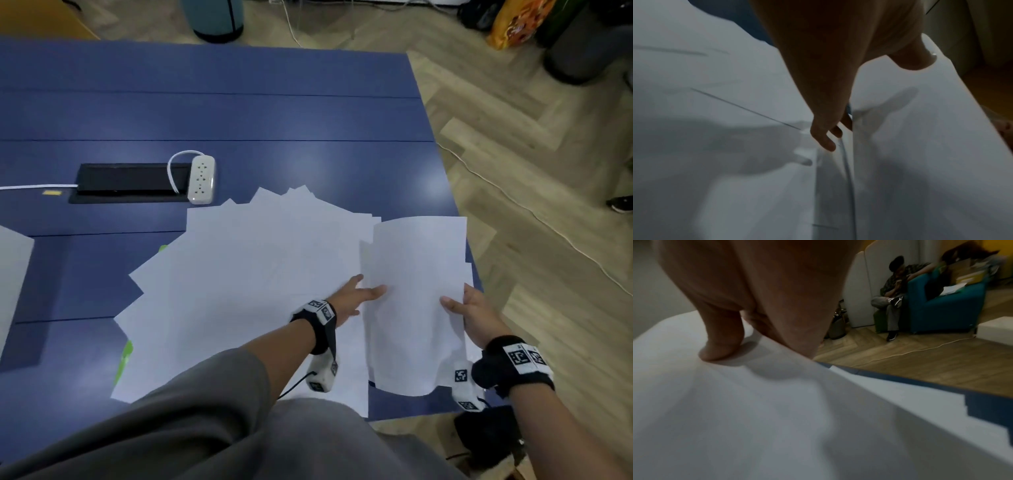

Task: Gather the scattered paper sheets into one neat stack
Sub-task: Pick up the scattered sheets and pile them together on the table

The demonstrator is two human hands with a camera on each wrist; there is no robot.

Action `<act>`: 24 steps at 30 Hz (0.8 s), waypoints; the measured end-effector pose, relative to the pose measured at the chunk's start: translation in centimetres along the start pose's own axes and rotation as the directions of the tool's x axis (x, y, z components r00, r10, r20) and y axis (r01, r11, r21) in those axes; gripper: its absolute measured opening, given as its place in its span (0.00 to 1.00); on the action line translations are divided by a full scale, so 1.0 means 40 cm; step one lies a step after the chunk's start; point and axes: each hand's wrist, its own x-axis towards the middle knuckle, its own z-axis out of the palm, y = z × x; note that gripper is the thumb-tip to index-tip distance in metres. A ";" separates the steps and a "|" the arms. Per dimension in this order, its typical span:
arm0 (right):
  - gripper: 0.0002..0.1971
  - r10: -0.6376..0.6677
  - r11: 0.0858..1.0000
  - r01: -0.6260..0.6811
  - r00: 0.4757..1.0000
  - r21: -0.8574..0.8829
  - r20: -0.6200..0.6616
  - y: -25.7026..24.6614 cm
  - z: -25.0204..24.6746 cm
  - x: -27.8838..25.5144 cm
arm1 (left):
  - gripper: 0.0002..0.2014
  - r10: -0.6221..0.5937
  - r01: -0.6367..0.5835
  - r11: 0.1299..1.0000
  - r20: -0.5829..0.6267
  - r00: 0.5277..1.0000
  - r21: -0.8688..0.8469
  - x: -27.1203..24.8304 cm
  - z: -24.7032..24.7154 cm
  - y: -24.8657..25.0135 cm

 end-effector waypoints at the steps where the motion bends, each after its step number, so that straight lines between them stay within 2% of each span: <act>1: 0.42 0.011 1.000 -0.011 1.000 0.005 -0.013 0.005 -0.028 -0.003 | 0.56 -0.022 0.022 1.000 0.030 0.999 -0.012 0.005 0.039 0.008; 3: 0.45 0.038 0.999 -0.037 0.998 0.010 -0.050 0.011 -0.079 -0.006 | 0.40 -0.052 0.056 0.998 0.086 0.995 -0.040 0.038 0.106 0.006; 5: 0.41 0.073 0.997 -0.073 0.990 -0.002 -0.118 0.019 -0.126 -0.001 | 0.28 -0.027 0.043 0.990 0.119 0.992 -0.132 0.071 0.158 -0.005; 6: 0.33 0.091 0.995 -0.097 0.982 -0.031 -0.163 0.023 -0.146 0.006 | 0.26 -0.016 0.034 0.986 0.109 0.994 -0.162 0.088 0.174 -0.013; 8: 0.17 0.102 0.974 -0.152 0.956 -0.167 -0.276 0.040 -0.183 0.029 | 0.25 0.009 -0.005 0.994 0.036 0.999 -0.107 0.120 0.195 -0.027; 12: 0.13 0.037 0.874 -0.222 0.918 -0.433 -0.396 0.069 -0.206 0.076 | 0.27 0.085 -0.039 0.968 -0.180 0.980 0.250 0.188 0.203 -0.040; 16: 0.16 0.011 0.843 -0.250 0.894 -0.476 -0.448 0.105 -0.182 0.115 | 0.25 0.117 -0.012 0.899 -0.213 0.970 0.438 0.236 0.201 -0.042; 18: 0.19 0.021 0.838 -0.259 0.895 -0.480 -0.447 0.131 -0.169 0.136 | 0.25 0.123 0.026 0.836 -0.234 0.965 0.549 0.253 0.199 -0.049; 21: 0.25 0.045 0.835 -0.278 0.895 -0.475 -0.445 0.164 -0.157 0.154 | 0.17 0.111 0.112 0.718 -0.272 0.956 0.687 0.272 0.187 -0.055; 24: 0.31 0.085 0.838 -0.315 0.882 -0.446 -0.463 0.187 -0.146 0.164 | 0.08 0.086 0.159 0.686 -0.296 0.951 0.710 0.288 0.171 -0.055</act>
